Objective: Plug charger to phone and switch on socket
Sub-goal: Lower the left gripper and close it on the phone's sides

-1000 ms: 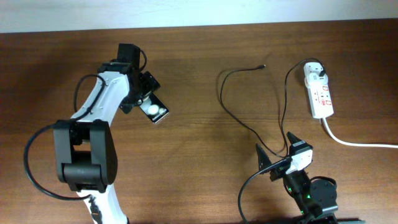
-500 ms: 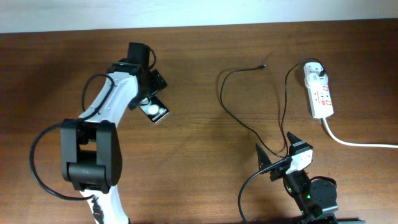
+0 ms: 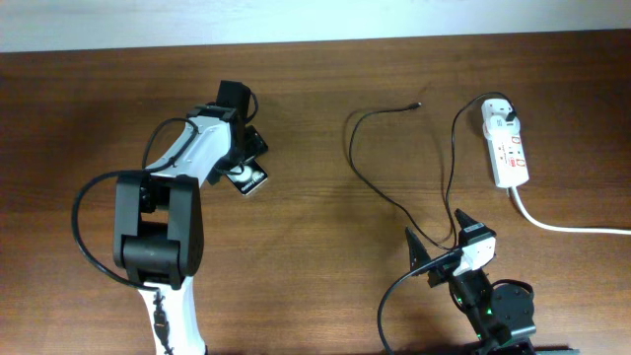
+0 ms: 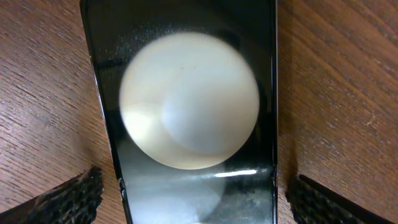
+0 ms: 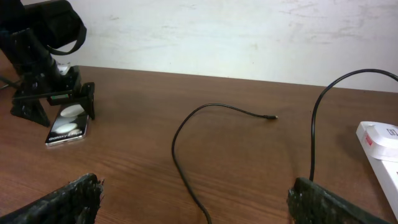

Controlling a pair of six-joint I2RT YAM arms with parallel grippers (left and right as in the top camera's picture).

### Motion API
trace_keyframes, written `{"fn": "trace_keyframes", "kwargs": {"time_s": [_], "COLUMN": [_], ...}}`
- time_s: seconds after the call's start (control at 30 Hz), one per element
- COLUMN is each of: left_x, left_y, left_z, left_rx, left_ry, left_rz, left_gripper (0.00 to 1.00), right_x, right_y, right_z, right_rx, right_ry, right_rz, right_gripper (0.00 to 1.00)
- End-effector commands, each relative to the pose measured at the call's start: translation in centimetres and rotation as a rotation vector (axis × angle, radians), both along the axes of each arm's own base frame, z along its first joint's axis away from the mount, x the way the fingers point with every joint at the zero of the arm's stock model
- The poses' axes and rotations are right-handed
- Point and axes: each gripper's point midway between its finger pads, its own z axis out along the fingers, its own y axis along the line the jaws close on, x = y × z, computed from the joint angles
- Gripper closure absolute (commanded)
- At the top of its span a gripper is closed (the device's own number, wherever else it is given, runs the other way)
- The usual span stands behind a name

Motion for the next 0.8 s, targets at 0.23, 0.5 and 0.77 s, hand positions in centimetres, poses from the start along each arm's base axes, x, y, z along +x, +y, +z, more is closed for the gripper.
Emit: {"fn": "trace_keyframes", "kwargs": {"time_s": [0.23,0.5,0.77], "left_x": [0.6,0.3,-1.1], "left_y": [1.1,0.6,0.1], "left_z": [-0.9,-1.1,-1.7], "left_rx": [-0.006,-0.035,-0.038], "left_ry": [-0.004,0.008,0.077], "left_rz": [0.067,0.061,-0.087], "left_gripper": [0.01,0.16,0.4], "right_x": [0.0,0.0,0.0], "right_y": [0.0,0.0,0.0], "right_z": [-0.3,-0.3,-0.3], "right_rx": [-0.007,-0.007,-0.007], "right_ry": [0.004,0.004,0.004], "right_rz": [0.003,0.003,0.003], "right_gripper": [0.01,0.01,0.01]}}
